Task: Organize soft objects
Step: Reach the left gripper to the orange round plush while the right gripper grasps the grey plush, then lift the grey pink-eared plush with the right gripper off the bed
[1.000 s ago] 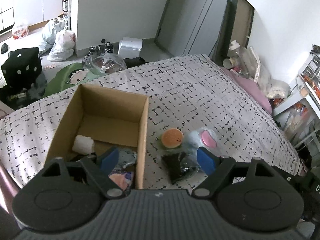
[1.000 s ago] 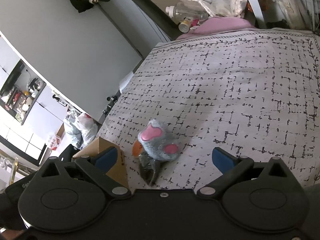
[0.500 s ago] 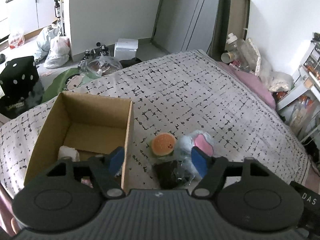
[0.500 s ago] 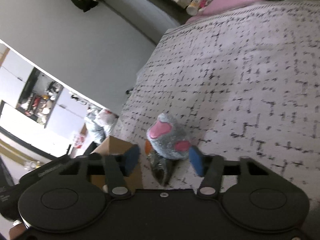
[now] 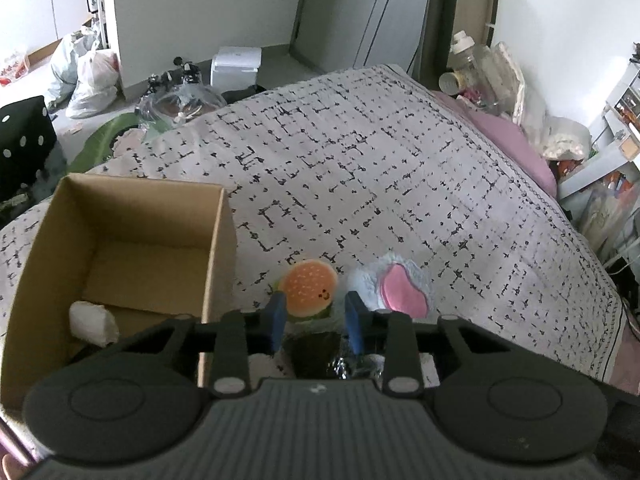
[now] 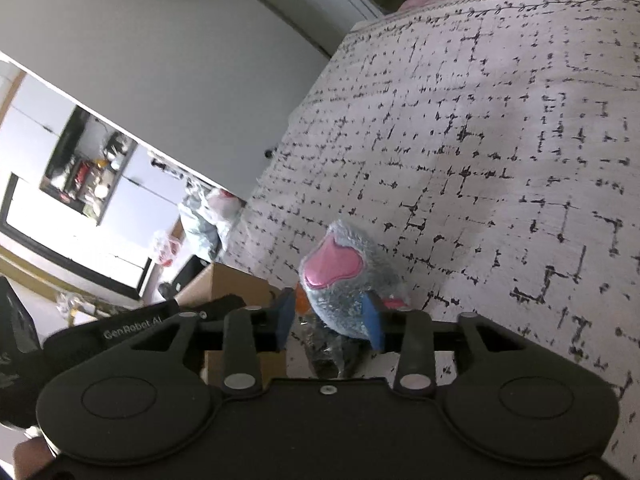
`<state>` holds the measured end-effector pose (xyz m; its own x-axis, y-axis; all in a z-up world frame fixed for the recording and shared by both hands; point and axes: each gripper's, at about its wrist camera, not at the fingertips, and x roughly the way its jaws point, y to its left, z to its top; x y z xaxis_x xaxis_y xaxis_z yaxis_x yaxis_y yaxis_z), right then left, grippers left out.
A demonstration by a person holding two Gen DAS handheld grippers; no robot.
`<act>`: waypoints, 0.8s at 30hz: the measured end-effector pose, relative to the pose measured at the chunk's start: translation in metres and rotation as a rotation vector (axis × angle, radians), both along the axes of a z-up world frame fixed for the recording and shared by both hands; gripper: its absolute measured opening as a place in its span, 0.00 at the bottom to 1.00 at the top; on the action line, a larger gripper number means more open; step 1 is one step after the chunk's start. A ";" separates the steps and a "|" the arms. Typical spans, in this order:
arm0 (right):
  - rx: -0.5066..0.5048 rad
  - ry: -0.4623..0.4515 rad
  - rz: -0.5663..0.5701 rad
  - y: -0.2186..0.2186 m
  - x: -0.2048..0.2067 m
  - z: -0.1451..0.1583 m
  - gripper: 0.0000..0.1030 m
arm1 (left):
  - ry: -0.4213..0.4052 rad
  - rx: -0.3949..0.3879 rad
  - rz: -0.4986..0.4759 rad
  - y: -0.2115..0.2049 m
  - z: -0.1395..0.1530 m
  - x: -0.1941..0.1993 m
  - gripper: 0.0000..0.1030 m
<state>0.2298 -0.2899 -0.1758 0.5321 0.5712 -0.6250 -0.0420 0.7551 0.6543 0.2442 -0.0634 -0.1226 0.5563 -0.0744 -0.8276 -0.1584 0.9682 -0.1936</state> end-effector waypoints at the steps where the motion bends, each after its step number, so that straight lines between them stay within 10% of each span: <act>1: -0.016 0.005 0.010 0.004 0.003 -0.002 0.50 | 0.006 -0.003 0.000 0.000 -0.002 0.003 0.30; 9: -0.115 0.060 0.033 0.022 0.025 -0.023 0.53 | 0.030 -0.029 0.002 0.000 -0.011 0.026 0.30; 24: 0.017 0.096 -0.167 -0.024 0.035 -0.036 0.44 | 0.078 -0.069 -0.005 -0.013 -0.034 0.052 0.31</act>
<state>0.2643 -0.3136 -0.2123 0.5586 0.4906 -0.6688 0.1463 0.7354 0.6616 0.2963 -0.0762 -0.1565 0.4900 -0.1357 -0.8611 -0.1706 0.9538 -0.2474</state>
